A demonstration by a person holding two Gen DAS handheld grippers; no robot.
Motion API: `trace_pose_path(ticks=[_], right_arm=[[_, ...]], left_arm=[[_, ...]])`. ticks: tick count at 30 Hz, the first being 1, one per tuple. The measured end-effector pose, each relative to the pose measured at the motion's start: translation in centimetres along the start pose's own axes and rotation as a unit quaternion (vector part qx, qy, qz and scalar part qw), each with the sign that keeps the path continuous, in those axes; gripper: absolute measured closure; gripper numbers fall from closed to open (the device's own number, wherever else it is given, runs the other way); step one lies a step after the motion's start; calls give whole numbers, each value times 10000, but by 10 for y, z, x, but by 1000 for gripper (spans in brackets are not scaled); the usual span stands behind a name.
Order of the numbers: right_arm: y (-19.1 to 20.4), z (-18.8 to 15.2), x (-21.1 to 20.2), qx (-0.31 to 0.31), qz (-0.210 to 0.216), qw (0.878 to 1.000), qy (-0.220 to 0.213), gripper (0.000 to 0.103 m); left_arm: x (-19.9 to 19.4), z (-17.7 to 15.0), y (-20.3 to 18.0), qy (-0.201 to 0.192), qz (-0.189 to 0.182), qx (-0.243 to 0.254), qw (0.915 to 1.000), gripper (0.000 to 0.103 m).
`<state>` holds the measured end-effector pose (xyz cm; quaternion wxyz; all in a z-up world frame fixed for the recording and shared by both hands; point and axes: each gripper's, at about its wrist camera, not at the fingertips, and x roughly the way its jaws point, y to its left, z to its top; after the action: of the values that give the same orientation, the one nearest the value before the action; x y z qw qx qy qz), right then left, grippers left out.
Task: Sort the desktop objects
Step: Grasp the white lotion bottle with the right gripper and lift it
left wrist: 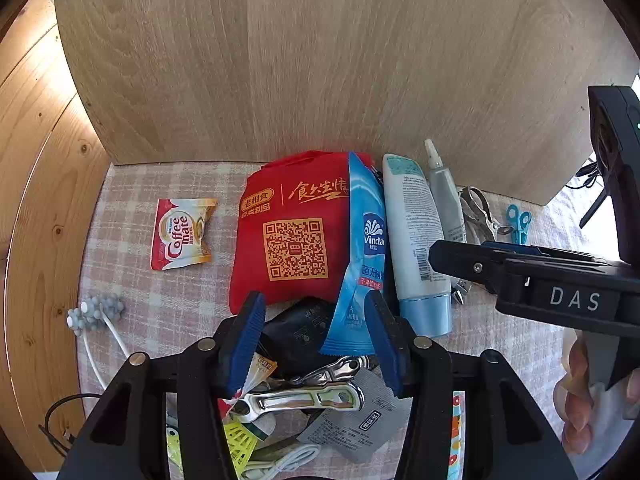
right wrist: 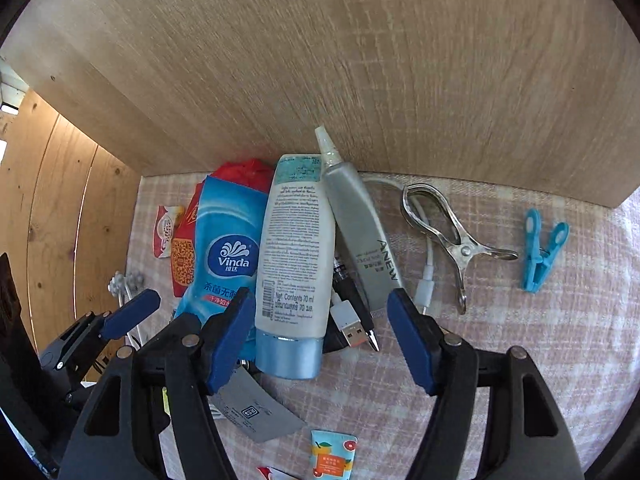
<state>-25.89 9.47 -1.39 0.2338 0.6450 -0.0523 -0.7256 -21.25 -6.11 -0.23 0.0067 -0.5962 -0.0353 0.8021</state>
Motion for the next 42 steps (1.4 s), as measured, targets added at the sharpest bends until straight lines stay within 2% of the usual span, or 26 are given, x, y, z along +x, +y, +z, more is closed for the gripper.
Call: trace_pose_path(ticks=[4, 8, 9, 13, 21, 22, 23, 24, 25, 27, 30, 35, 41, 42], right_arm=[[-1, 7, 10, 95, 72, 9999, 114, 35], [-4, 9, 17, 223, 204, 9994, 169, 38], [-3, 10, 17, 220, 234, 9993, 176, 39], [6, 9, 20, 174, 377, 9987, 302, 42], [15, 9, 28, 129, 153, 9995, 245, 43], [17, 8, 29, 122, 187, 9994, 279, 44], [20, 6, 29, 61, 234, 9992, 330, 46], [24, 4, 32, -21, 257, 9989, 403, 53], [26, 1, 35, -68, 276, 9984, 493, 54], [26, -1, 40, -45, 337, 9979, 545, 54], [20, 0, 41, 122, 432, 9981, 426, 55], [19, -3, 36, -34, 441, 9982, 401, 56], [11, -19, 26, -10, 677, 9971, 344, 56], [9, -22, 23, 1, 713, 9969, 327, 56]], left_arm=[[4, 4, 0, 17, -171, -41, 9998, 66], [10, 11, -3, 51, -209, -4, 9998, 71], [11, 14, -3, 61, -226, -14, 9997, 75], [18, 26, -4, 59, -267, 5, 9996, 79], [47, 60, -6, 47, -238, 5, 9997, 85], [49, 65, -6, 43, -251, 12, 9997, 86], [37, 53, -10, 43, -376, 0, 9993, 88], [37, 52, -14, 6, -339, 40, 9994, 92], [39, 55, -15, -27, -302, 58, 9995, 93], [47, 66, -13, -27, -249, 25, 9997, 94], [54, 78, -5, 11, -380, -110, 9992, 96], [61, 104, -4, -79, -446, -75, 9989, 99], [55, 107, 5, -149, -604, -108, 9980, 101], [47, 95, 5, -152, -649, -104, 9977, 101]])
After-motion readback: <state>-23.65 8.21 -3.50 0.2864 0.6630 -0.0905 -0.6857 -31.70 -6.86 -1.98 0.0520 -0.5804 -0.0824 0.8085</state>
